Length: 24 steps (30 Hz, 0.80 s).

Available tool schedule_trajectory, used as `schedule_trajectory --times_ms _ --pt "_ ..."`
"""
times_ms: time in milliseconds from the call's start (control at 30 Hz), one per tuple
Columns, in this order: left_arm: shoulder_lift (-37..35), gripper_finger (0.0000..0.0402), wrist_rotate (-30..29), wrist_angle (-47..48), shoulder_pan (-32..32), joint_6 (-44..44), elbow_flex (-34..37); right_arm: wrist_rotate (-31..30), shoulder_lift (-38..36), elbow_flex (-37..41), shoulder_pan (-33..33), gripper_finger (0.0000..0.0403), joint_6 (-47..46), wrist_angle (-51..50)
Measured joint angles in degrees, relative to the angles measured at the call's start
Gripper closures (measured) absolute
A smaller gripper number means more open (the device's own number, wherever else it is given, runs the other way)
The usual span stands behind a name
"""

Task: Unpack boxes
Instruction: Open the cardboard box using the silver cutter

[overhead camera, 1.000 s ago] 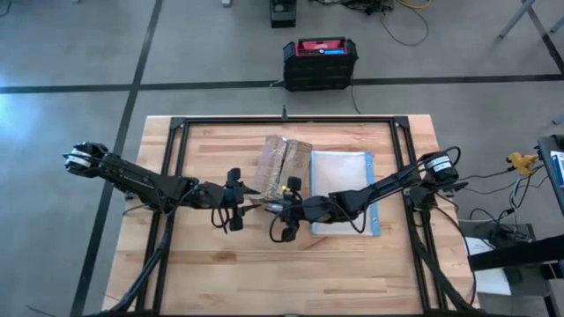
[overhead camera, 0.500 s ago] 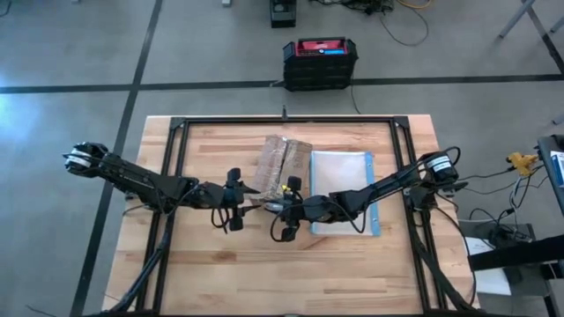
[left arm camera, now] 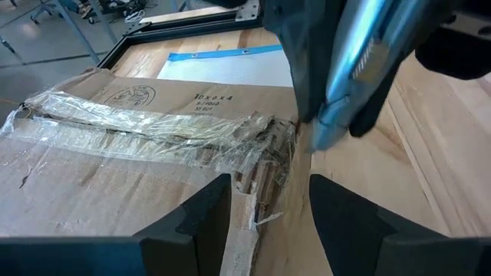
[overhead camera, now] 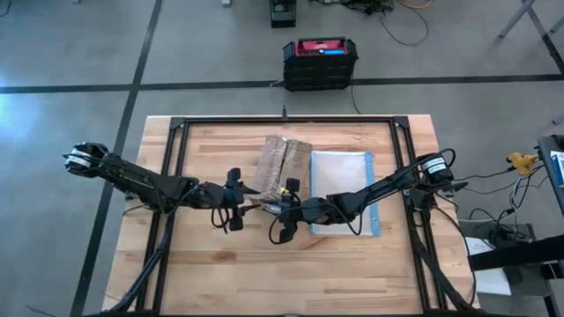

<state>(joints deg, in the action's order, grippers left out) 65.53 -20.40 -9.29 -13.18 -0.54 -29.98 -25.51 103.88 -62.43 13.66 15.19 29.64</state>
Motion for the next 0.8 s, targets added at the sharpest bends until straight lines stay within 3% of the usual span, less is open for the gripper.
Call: schedule_trajectory --times_ms 367,800 --pt "-0.01 0.0242 0.00 -0.11 0.00 0.01 0.00 3.38 1.57 -0.02 -1.95 0.0361 -1.06 1.49" --pt "0.00 0.0224 0.00 -0.08 -0.01 0.00 0.00 3.01 1.68 0.30 -1.95 0.0361 -0.82 0.44"
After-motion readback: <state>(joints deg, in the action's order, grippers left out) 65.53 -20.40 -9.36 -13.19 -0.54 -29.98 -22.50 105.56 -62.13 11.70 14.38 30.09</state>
